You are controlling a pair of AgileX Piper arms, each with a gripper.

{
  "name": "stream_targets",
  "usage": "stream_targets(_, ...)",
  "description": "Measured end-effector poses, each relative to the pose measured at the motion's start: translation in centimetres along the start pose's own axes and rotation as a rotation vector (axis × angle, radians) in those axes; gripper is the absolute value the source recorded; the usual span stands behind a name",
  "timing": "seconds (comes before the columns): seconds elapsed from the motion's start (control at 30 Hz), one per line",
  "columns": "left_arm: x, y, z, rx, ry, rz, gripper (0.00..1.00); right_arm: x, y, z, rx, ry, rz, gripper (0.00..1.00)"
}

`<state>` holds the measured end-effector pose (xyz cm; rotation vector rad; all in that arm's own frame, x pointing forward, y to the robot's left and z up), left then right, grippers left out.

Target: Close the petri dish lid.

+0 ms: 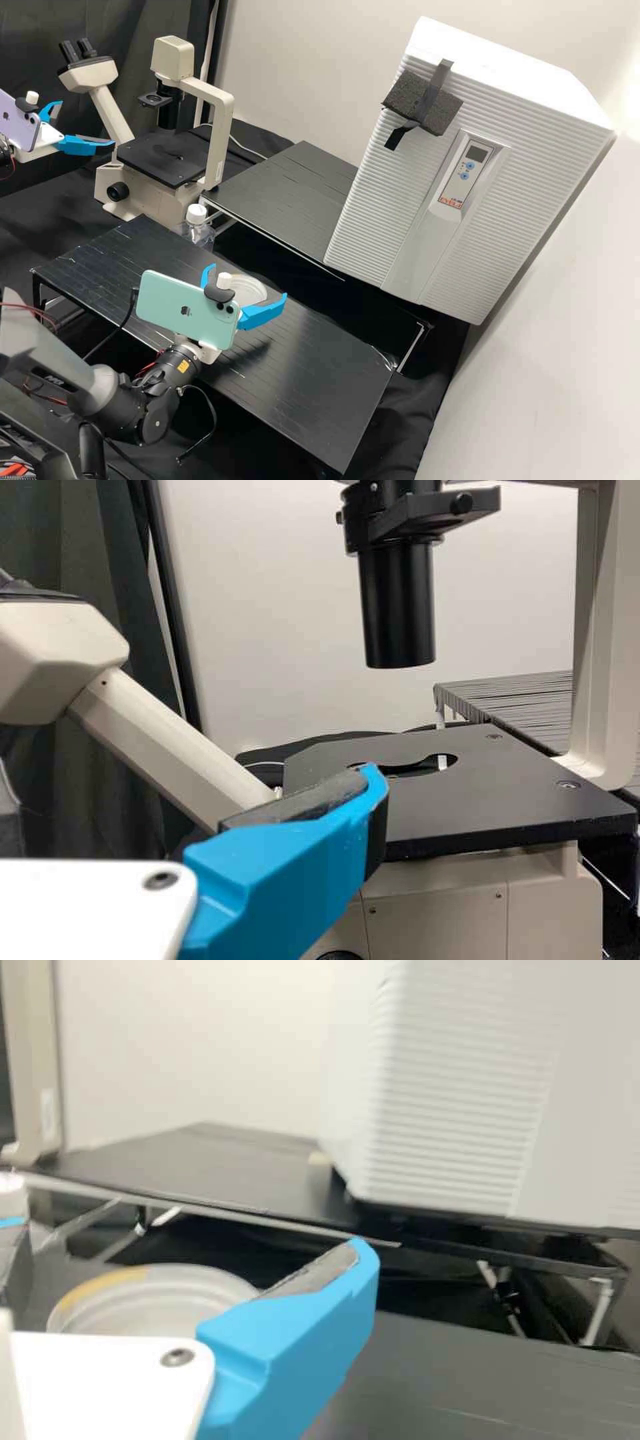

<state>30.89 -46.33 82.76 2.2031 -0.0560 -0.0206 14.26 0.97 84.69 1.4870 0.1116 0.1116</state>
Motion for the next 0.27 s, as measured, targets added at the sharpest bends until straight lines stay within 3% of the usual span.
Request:
stream_targets(0.1, 0.00, 0.00, 0.00, 0.000, 0.000, 0.000, 1.00, -0.55, 0.62, -0.52, 0.033, 0.004, 0.045, 1.00)
stream_targets(0.27, 0.00, 0.00, 0.00, 0.000, 0.000, 0.000, 1.00, -0.40, 0.56, -1.06, 0.060, 0.038, 0.052, 1.00)
